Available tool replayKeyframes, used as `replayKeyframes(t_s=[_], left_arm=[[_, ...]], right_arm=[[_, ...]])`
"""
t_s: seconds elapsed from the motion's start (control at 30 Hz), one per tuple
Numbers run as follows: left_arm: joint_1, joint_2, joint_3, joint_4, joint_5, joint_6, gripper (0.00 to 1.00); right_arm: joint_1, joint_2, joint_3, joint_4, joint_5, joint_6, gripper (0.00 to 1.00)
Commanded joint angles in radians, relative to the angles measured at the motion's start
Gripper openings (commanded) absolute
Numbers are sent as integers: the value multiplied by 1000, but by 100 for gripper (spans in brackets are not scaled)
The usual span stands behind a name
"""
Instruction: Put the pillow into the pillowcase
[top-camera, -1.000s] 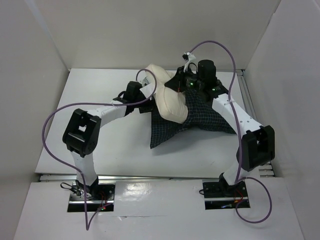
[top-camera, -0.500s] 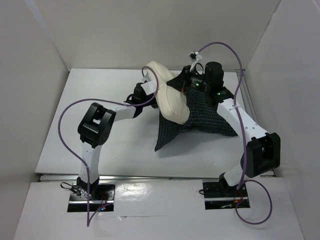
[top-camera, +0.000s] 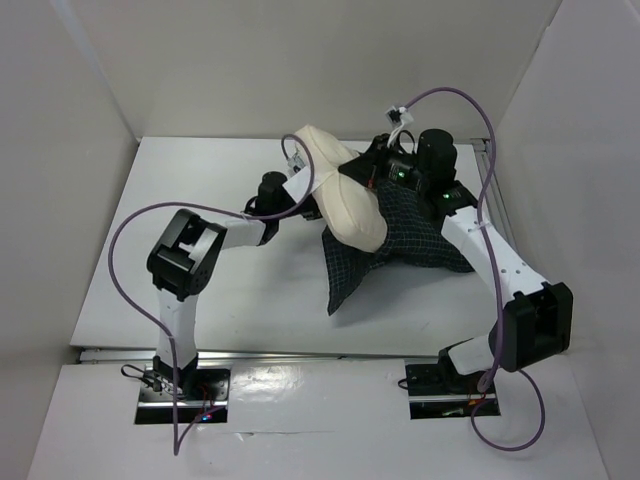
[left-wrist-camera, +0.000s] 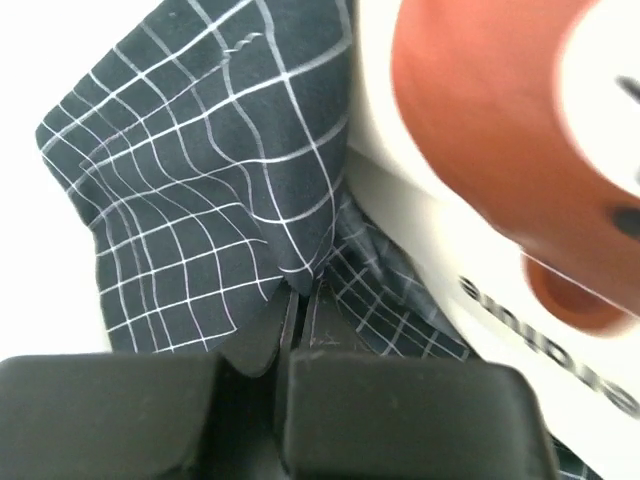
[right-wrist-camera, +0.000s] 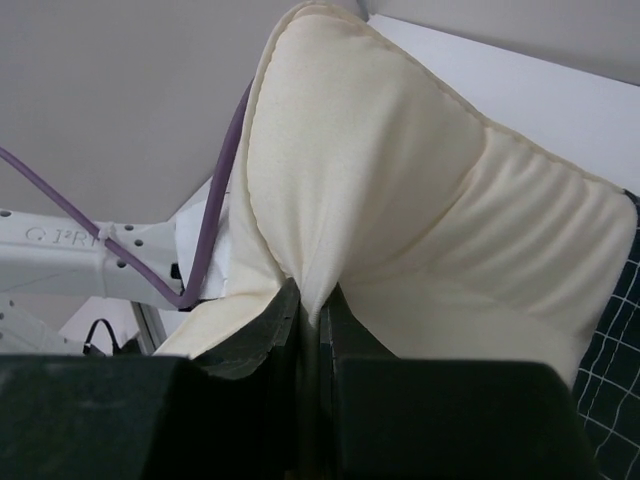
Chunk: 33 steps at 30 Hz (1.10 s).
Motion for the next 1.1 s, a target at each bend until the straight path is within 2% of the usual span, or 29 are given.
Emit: replayKeyframes(t_s=[0.0, 0.1, 0.2, 0.3, 0.43, 0.5, 0.6, 0.63, 0.7, 0.73, 0.77, 0.83, 0.87, 0.9, 1.07], left_arm=[[17, -101, -81, 79, 25, 33, 0], [68, -154, -141, 148, 59, -11, 0], [106, -249, -159, 113, 79, -22, 0], [116, -365, -146, -38, -12, 65, 0], [156, -444, -89, -137, -59, 111, 0], [170, -457, -41, -202, -108, 131, 0], [210, -467, -8, -248, -96, 142, 0], [221, -467, 2, -273, -108, 142, 0], [265, -476, 11, -283, -99, 133, 0], [280, -487, 11, -295, -89, 133, 0], [293, -487, 26, -307, -79, 133, 0], [305, -525, 37, -345, -122, 167, 0], [316, -536, 37, -379, -131, 196, 0], [316, -546, 37, -399, -131, 196, 0], [342, -559, 46, -468, -73, 231, 0]], right_arm=[[4, -94, 30, 100, 29, 1, 0], [4, -94, 50, 18, 116, -57, 0], [4, -36, 50, -89, 204, -129, 0], [19, 57, 15, -174, 265, -202, 0], [96, 194, -19, -208, 470, -221, 0], [116, 223, -33, -218, 533, -221, 0], [125, 213, -71, -186, 587, -221, 0], [144, 213, -71, -185, 633, -235, 0], [212, 260, -59, -196, 864, -274, 0], [240, 300, -41, -246, 973, -287, 0], [262, 419, -12, -291, 1197, -287, 0], [274, 554, 117, -407, 1386, -227, 0], [265, 673, 169, -545, 1450, -139, 0], [247, 720, 264, -601, 1451, -106, 0], [213, 883, 473, -785, 1417, 96, 0]])
